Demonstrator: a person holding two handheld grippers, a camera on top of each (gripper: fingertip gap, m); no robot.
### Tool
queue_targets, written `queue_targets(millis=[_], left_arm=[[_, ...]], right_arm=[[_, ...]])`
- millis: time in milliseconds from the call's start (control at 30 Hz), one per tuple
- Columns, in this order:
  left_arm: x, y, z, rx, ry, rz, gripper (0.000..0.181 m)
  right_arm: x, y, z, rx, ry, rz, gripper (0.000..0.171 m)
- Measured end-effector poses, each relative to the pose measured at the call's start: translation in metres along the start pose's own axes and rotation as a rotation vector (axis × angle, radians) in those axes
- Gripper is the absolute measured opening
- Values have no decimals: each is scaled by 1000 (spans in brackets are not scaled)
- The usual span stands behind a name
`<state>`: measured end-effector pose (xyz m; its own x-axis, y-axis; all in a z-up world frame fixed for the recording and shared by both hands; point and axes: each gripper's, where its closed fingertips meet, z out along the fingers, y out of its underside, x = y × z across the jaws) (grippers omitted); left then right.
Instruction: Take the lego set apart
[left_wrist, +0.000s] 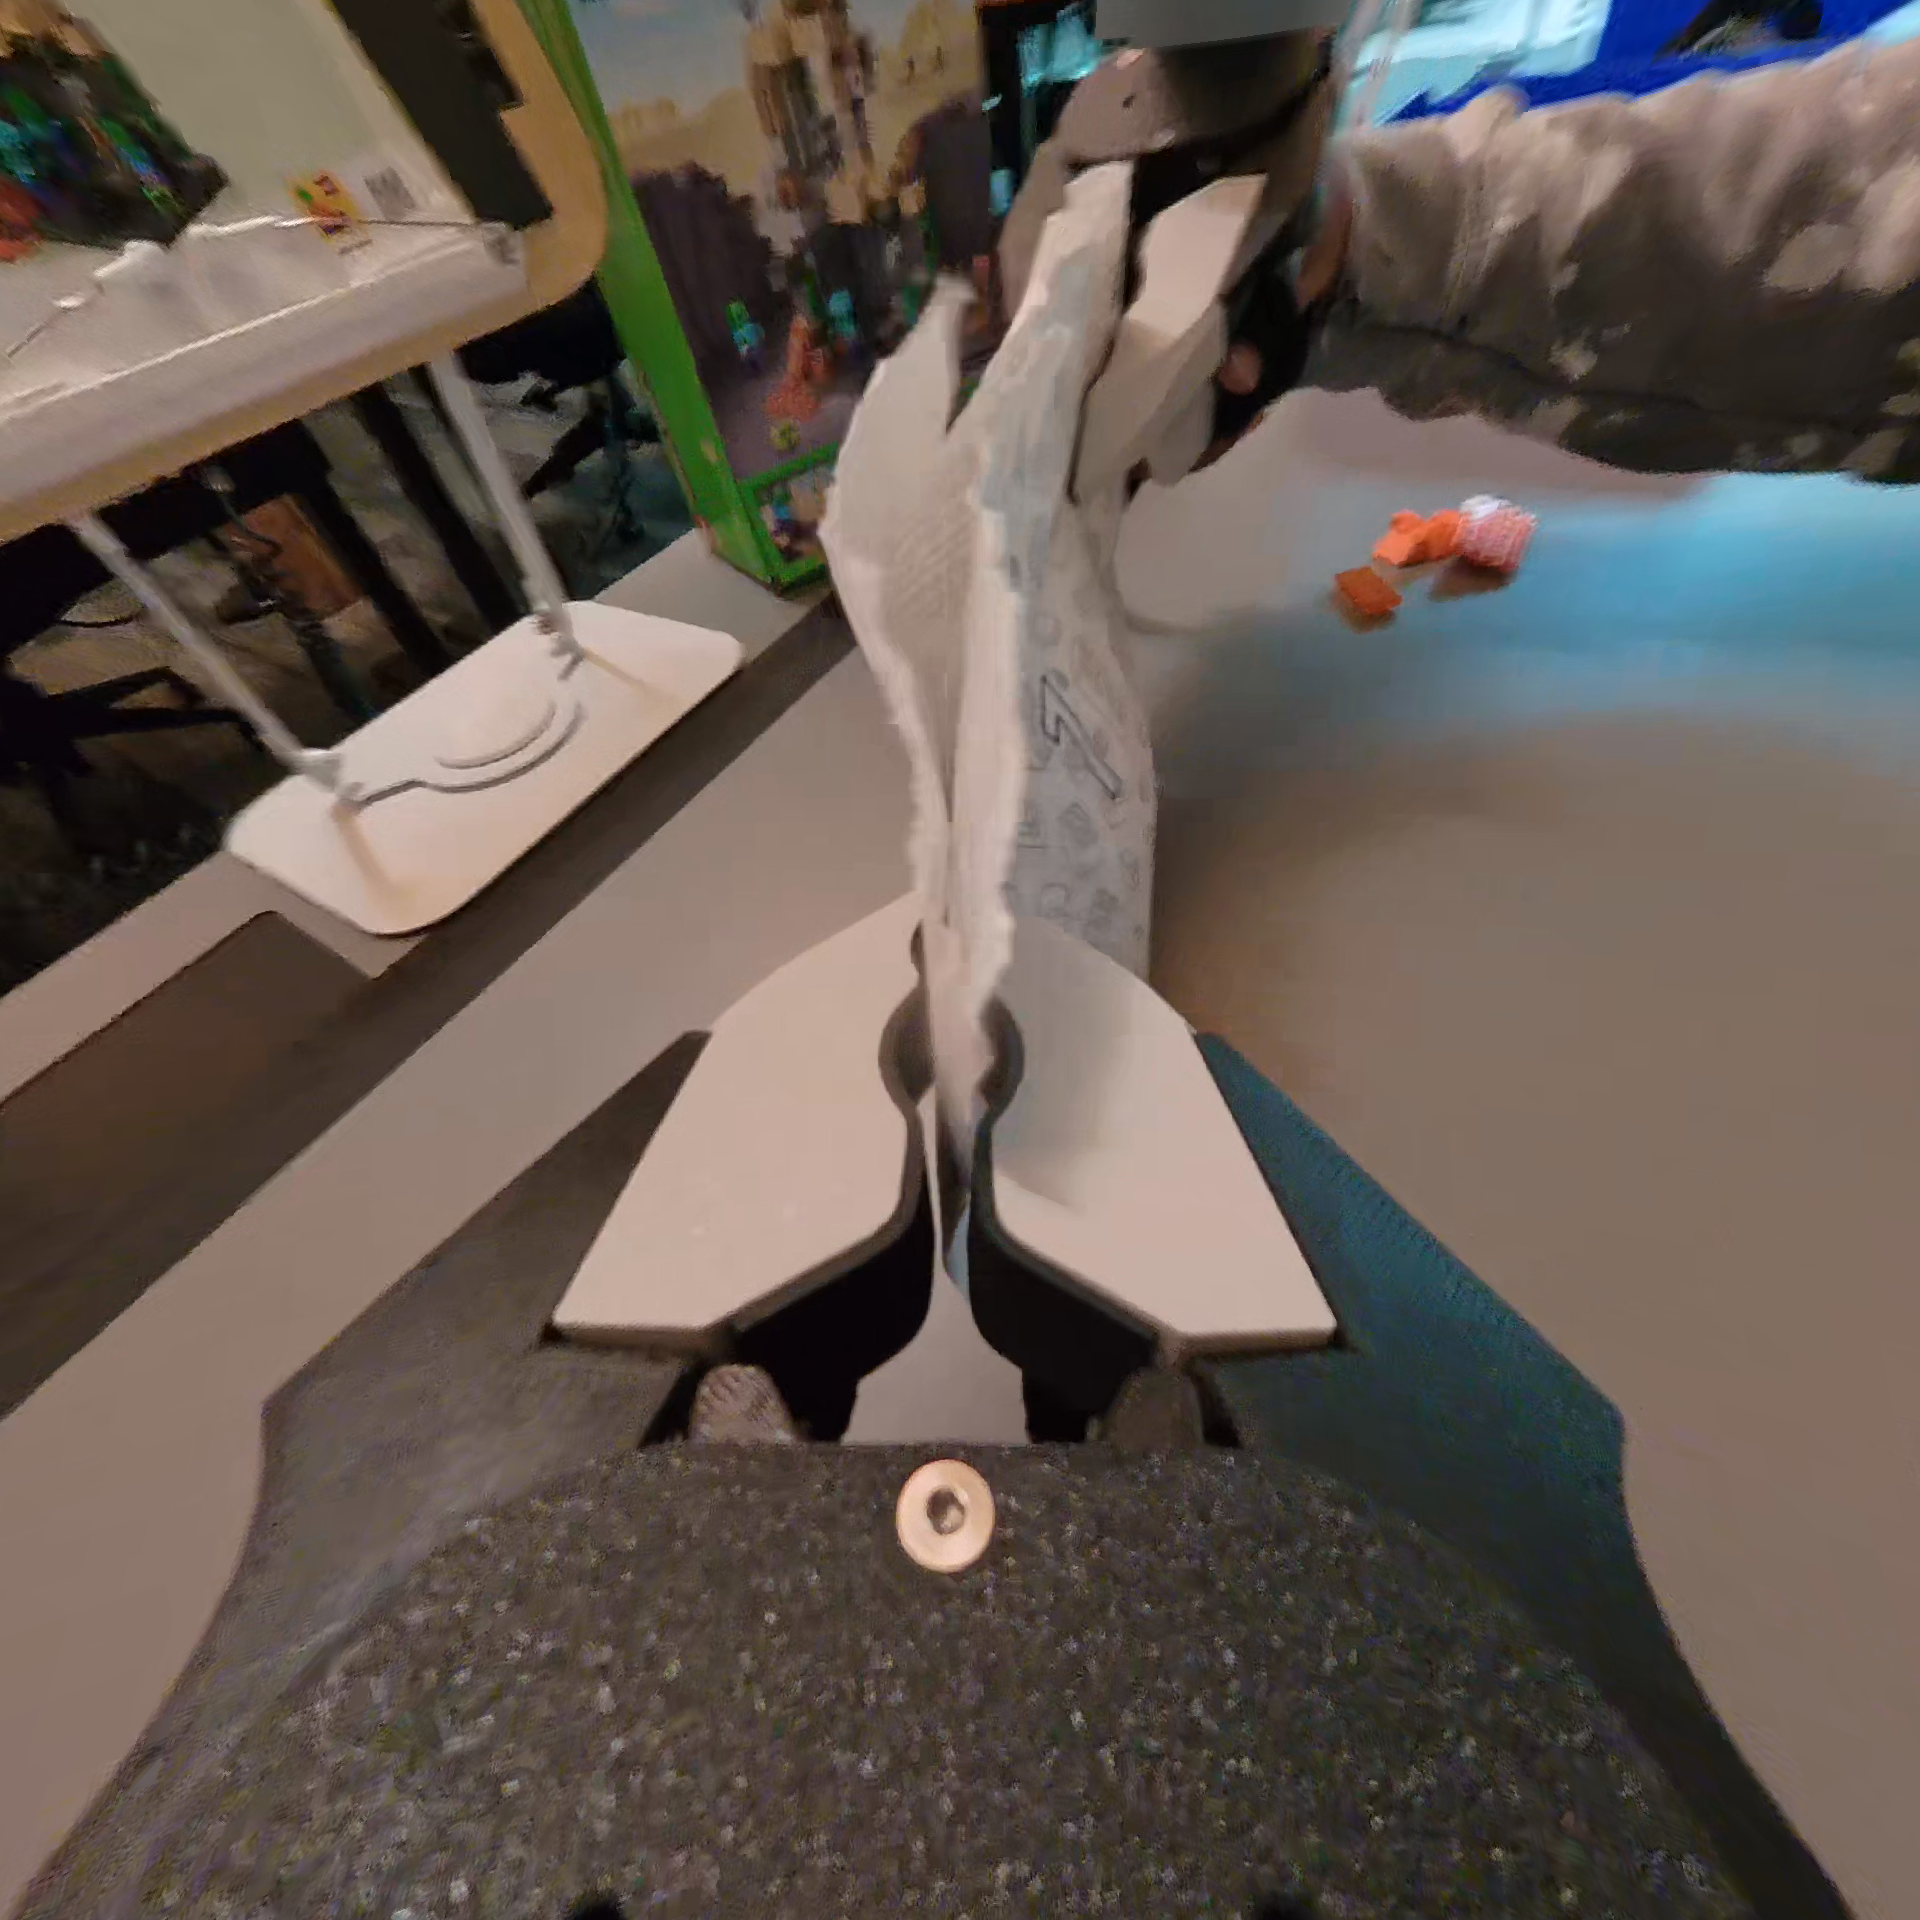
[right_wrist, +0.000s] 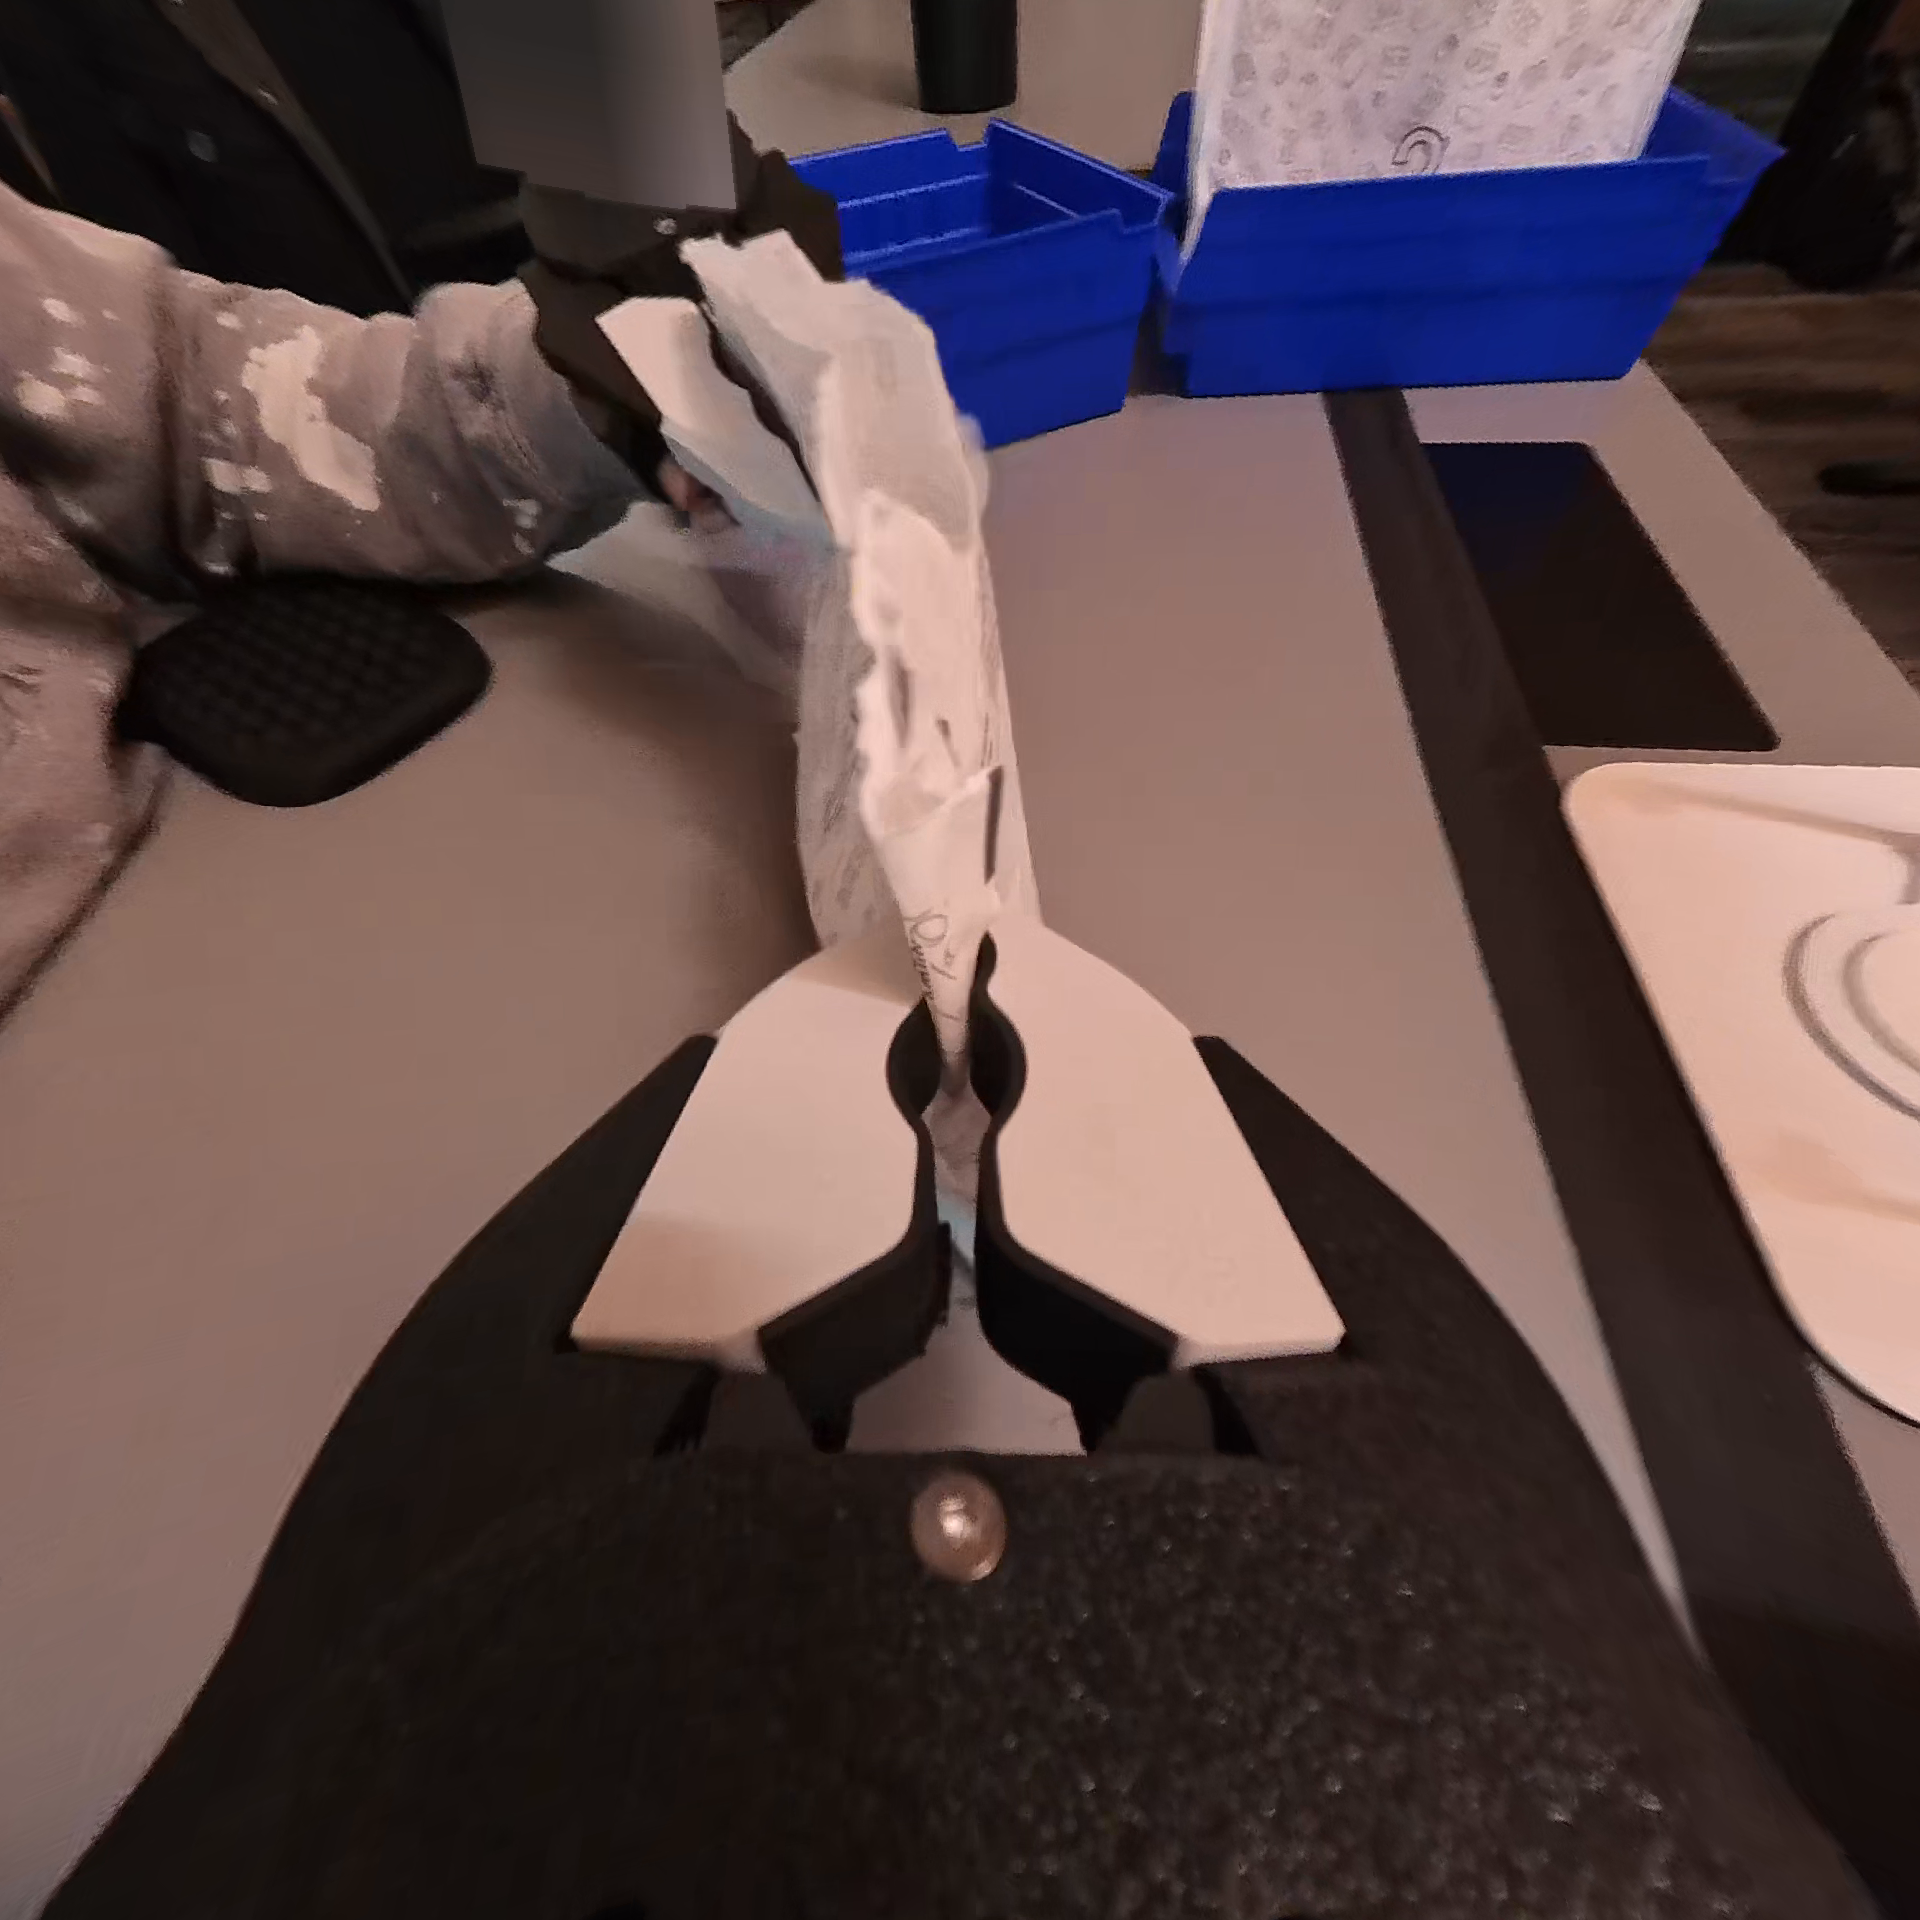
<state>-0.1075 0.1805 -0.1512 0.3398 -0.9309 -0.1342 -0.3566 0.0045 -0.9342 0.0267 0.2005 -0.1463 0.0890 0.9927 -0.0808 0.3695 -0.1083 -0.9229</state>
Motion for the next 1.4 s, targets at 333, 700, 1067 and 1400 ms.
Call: queue_targets(millis=[333, 700, 1067, 1400], left_arm=[[17, 2, -14, 1, 123, -61, 1], [20, 6, -21, -3, 139, -66, 1], [36, 8, -28, -38, 108, -108, 0], [26, -5, -57, -9, 8, -143, 0]], right_arm=[[-11, 4, -13, 36, -77, 26, 4], [-12, 8, -25, 48, -88, 28, 0], [-9, 4, -13, 0, -42, 7, 0], [-7, -15, 1, 28, -18, 5, 0]])
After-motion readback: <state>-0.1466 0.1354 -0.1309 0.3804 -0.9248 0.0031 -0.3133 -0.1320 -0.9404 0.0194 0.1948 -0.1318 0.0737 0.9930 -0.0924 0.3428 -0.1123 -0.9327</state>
